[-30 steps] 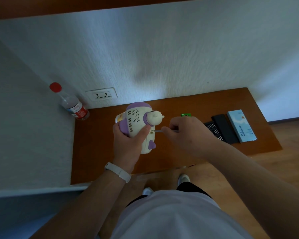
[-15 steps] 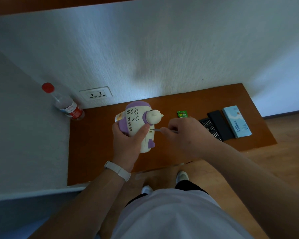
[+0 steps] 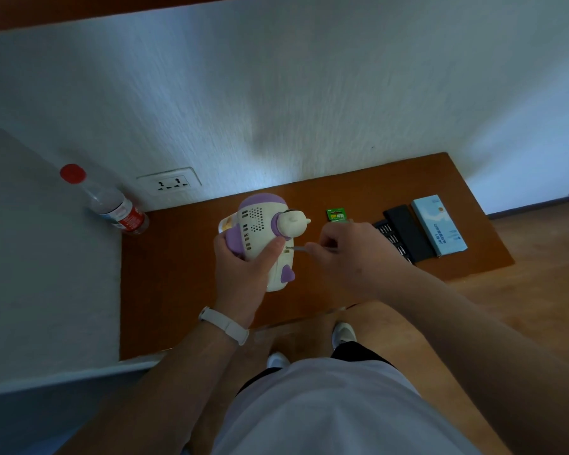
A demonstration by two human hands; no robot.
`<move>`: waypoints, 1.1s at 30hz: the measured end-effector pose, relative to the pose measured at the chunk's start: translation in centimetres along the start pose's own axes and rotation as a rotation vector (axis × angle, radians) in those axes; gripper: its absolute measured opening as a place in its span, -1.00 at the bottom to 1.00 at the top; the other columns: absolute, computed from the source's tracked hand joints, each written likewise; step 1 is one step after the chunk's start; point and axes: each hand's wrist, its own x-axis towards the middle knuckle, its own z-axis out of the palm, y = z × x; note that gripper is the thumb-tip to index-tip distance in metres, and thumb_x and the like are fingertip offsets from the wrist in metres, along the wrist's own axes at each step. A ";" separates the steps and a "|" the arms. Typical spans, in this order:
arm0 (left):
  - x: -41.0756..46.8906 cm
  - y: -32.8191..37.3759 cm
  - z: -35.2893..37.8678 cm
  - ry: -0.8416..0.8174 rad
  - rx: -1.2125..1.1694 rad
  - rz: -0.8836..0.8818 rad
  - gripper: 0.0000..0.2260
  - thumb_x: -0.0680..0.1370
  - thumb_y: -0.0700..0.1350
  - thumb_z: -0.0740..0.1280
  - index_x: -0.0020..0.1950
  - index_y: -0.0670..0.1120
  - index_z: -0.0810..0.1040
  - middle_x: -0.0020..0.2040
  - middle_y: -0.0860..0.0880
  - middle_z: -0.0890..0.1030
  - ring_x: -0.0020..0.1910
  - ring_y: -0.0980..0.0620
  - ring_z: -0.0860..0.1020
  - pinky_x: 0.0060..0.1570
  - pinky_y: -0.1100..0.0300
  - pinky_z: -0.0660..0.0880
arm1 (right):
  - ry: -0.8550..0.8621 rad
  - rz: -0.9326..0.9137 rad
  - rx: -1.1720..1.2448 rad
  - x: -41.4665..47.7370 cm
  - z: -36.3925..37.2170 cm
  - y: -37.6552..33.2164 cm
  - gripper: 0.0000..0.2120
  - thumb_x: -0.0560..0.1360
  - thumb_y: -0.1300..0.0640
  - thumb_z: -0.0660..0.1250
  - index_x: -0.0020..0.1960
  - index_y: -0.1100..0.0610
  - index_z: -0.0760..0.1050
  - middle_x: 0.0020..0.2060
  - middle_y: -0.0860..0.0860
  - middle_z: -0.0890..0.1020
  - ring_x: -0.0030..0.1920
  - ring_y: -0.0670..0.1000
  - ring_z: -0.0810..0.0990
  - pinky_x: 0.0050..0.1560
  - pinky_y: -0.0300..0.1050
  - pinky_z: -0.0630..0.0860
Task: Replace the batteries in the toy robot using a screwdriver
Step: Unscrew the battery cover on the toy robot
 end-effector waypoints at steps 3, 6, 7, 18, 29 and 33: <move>0.0 -0.1 0.3 -0.002 -0.003 -0.003 -0.41 0.40 -0.08 0.58 0.31 0.07 0.34 0.13 0.06 0.60 -0.02 0.12 0.66 -0.24 0.26 0.62 | -0.001 -0.004 0.031 -0.3 -0.3 0.3 -0.79 0.55 -0.10 0.30 -0.19 -0.02 0.42 -0.35 -0.05 0.55 -0.37 -0.05 0.52 -0.35 -0.18 0.47; 0.0 -0.2 0.6 -0.011 -0.013 -0.012 -0.39 0.40 -0.09 0.58 0.34 0.04 0.34 0.14 0.06 0.60 0.01 0.09 0.65 -0.23 0.27 0.62 | 0.017 -0.001 0.039 -0.5 -0.3 0.6 -0.82 0.55 -0.09 0.30 -0.16 -0.03 0.44 -0.35 -0.07 0.55 -0.37 -0.06 0.54 -0.36 -0.19 0.49; 0.0 -0.3 0.7 -0.015 -0.015 -0.017 -0.39 0.40 -0.08 0.58 0.34 0.04 0.35 0.14 0.06 0.60 0.02 0.07 0.66 -0.21 0.24 0.63 | 0.024 0.002 0.035 -0.6 -0.2 0.8 -0.82 0.55 -0.09 0.29 -0.15 -0.02 0.45 -0.35 -0.07 0.56 -0.36 -0.05 0.56 -0.35 -0.17 0.52; 0.6 -1.7 1.5 -0.005 -0.072 -0.111 -0.42 0.41 -0.10 0.56 0.33 0.03 0.35 0.13 0.06 0.61 0.03 0.09 0.64 -0.18 0.24 0.63 | 0.024 0.035 0.095 -1.6 0.1 2.5 -0.79 0.56 -0.08 0.27 -0.14 0.04 0.51 -0.38 -0.02 0.56 -0.42 -0.01 0.51 -0.42 -0.14 0.44; 1.3 -4.0 1.8 0.001 -0.030 -0.168 -0.43 0.43 -0.08 0.55 0.33 0.02 0.35 0.15 0.02 0.62 0.06 0.06 0.65 -0.05 0.08 0.66 | -0.002 0.157 0.375 -2.0 2.4 6.6 -0.83 0.56 0.06 0.30 -0.21 0.04 0.48 -0.41 -0.08 0.47 -0.47 -0.16 0.35 -0.43 -0.25 0.31; 1.9 -4.5 1.9 0.002 0.011 -0.176 -0.42 0.44 -0.08 0.54 0.36 0.01 0.34 0.17 0.01 0.61 0.08 0.03 0.64 -0.02 0.02 0.66 | 0.005 0.231 0.454 -1.5 3.9 8.5 -0.89 0.54 0.12 0.31 -0.16 0.09 0.49 -0.38 -0.07 0.47 -0.43 -0.12 0.37 -0.39 -0.16 0.34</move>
